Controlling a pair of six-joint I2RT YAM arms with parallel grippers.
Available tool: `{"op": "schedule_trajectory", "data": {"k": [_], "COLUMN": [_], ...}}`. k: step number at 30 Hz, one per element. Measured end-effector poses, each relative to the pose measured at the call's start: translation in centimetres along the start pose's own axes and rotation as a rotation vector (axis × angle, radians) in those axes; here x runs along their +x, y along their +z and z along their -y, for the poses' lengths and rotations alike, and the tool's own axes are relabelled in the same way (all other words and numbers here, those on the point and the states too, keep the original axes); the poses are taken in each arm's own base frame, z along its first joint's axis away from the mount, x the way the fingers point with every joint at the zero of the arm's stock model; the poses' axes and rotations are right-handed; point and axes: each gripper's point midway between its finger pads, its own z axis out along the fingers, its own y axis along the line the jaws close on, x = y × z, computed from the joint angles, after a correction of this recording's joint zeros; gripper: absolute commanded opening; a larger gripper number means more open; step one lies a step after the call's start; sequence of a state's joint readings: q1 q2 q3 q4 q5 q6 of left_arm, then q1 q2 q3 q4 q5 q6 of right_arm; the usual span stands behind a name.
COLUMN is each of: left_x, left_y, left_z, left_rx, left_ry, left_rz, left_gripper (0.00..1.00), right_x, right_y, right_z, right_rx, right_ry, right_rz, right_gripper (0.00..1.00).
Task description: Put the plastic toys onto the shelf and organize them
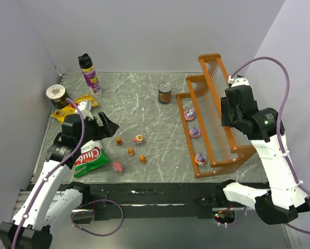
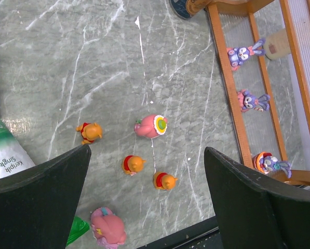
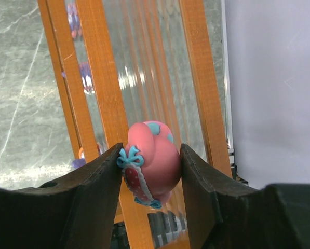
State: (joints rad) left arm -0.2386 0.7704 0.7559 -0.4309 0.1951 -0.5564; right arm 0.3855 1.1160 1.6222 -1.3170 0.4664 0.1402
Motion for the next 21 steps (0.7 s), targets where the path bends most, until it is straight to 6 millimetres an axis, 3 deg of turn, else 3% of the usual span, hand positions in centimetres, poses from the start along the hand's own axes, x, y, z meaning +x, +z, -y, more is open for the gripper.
{"op": "schedule_trajectory", "data": {"k": [16, 21], "left_x": [0.03, 0.05], "left_y": [0.04, 0.06], "left_z": [-0.04, -0.05], "left_rx": [-0.001, -0.002], "left_ry": [0.0, -0.001], "left_rz": [-0.002, -0.003], "left_gripper": [0.96, 0.96], "right_x": [0.01, 0.05], "right_y": [0.5, 0.46], "right_z": [-0.3, -0.28], "right_rx": [0.006, 0.009], "right_ry": [-0.006, 0.006], "right_rz": [-0.03, -0.031], "right_gripper": [0.6, 0.57]}}
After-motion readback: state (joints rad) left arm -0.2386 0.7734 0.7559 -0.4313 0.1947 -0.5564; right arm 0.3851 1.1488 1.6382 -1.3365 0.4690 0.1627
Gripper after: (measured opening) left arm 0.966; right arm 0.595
